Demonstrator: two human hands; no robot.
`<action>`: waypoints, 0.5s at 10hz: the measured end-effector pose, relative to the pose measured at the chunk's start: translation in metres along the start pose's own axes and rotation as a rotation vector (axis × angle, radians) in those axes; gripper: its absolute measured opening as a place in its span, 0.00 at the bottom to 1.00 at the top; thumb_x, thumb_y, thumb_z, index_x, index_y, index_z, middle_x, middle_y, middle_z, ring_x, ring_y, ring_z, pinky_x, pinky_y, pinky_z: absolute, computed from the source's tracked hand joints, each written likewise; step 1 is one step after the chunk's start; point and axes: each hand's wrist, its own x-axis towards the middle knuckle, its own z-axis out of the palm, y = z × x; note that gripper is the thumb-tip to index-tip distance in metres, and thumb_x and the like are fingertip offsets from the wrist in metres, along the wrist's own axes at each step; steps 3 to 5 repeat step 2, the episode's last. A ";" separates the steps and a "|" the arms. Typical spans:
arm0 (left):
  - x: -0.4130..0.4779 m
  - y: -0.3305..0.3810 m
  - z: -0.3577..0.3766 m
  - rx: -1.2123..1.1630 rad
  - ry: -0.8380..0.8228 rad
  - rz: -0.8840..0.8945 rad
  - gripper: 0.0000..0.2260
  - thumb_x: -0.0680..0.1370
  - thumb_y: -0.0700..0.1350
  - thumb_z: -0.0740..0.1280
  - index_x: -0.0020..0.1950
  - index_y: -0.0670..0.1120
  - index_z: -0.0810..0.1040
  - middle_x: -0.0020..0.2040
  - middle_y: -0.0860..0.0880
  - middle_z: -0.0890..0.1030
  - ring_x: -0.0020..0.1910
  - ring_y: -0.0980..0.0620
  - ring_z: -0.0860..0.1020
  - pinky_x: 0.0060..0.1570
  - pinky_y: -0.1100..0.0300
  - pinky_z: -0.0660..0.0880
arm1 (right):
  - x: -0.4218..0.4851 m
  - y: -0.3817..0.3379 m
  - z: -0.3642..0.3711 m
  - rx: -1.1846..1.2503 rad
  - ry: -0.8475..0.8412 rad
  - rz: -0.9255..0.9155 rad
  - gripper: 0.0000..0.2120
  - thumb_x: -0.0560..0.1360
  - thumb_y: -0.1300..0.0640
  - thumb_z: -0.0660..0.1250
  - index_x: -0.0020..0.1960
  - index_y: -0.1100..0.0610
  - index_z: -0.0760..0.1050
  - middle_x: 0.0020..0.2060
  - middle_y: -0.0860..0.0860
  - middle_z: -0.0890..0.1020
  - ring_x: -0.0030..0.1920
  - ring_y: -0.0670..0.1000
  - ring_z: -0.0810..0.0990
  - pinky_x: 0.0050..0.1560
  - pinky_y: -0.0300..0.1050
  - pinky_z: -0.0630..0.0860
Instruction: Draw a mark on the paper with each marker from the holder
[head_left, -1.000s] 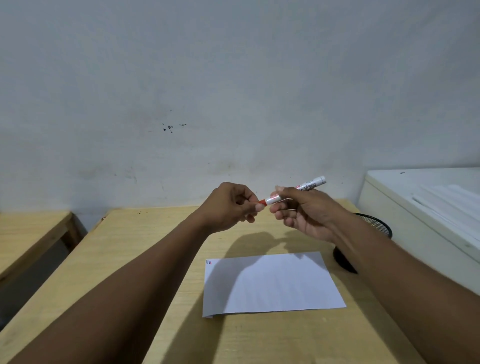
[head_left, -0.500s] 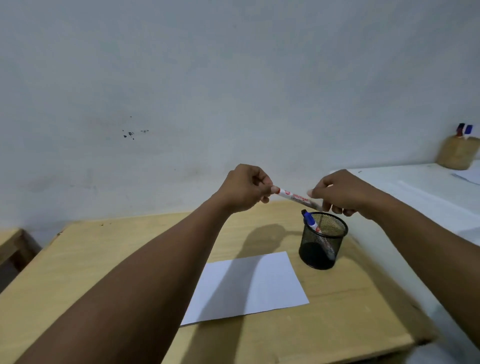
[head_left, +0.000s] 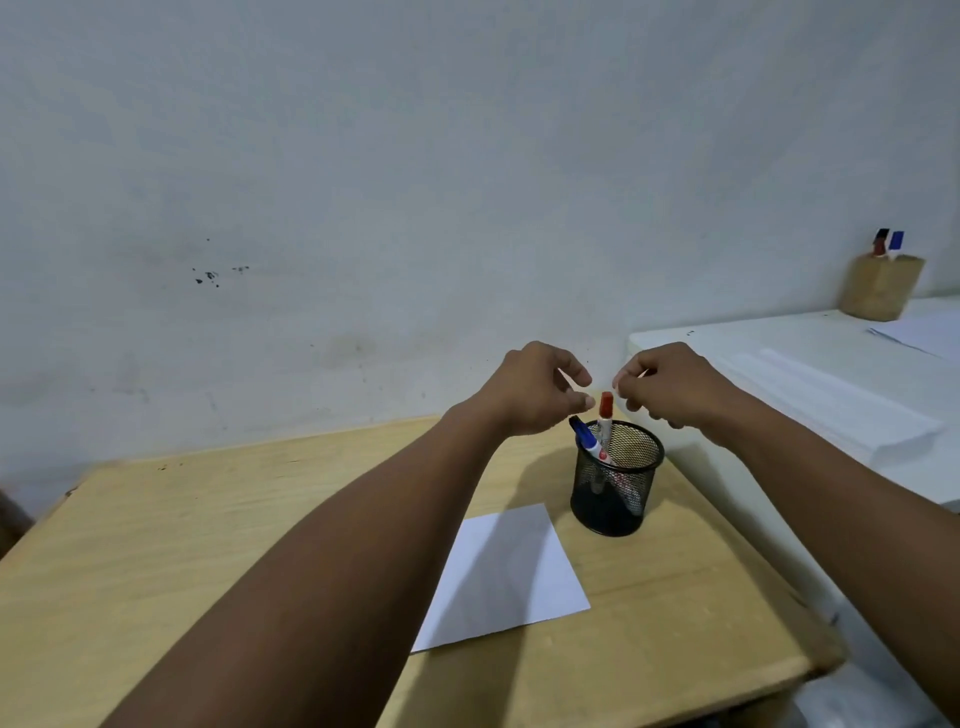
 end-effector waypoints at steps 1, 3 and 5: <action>-0.005 -0.004 -0.007 0.032 0.024 -0.007 0.13 0.77 0.48 0.74 0.60 0.46 0.83 0.49 0.44 0.86 0.46 0.49 0.82 0.43 0.60 0.74 | 0.002 -0.002 0.008 0.020 0.030 -0.049 0.08 0.77 0.57 0.67 0.47 0.57 0.85 0.39 0.53 0.85 0.38 0.50 0.78 0.37 0.42 0.69; -0.012 -0.009 -0.023 0.043 0.074 -0.053 0.14 0.77 0.49 0.73 0.61 0.46 0.82 0.51 0.45 0.86 0.48 0.49 0.81 0.46 0.60 0.72 | 0.001 -0.013 0.013 0.058 0.118 -0.056 0.08 0.77 0.59 0.67 0.49 0.59 0.85 0.45 0.54 0.86 0.48 0.54 0.82 0.46 0.44 0.72; -0.012 -0.009 -0.023 0.043 0.074 -0.053 0.14 0.77 0.49 0.73 0.61 0.46 0.82 0.51 0.45 0.86 0.48 0.49 0.81 0.46 0.60 0.72 | 0.001 -0.013 0.013 0.058 0.118 -0.056 0.08 0.77 0.59 0.67 0.49 0.59 0.85 0.45 0.54 0.86 0.48 0.54 0.82 0.46 0.44 0.72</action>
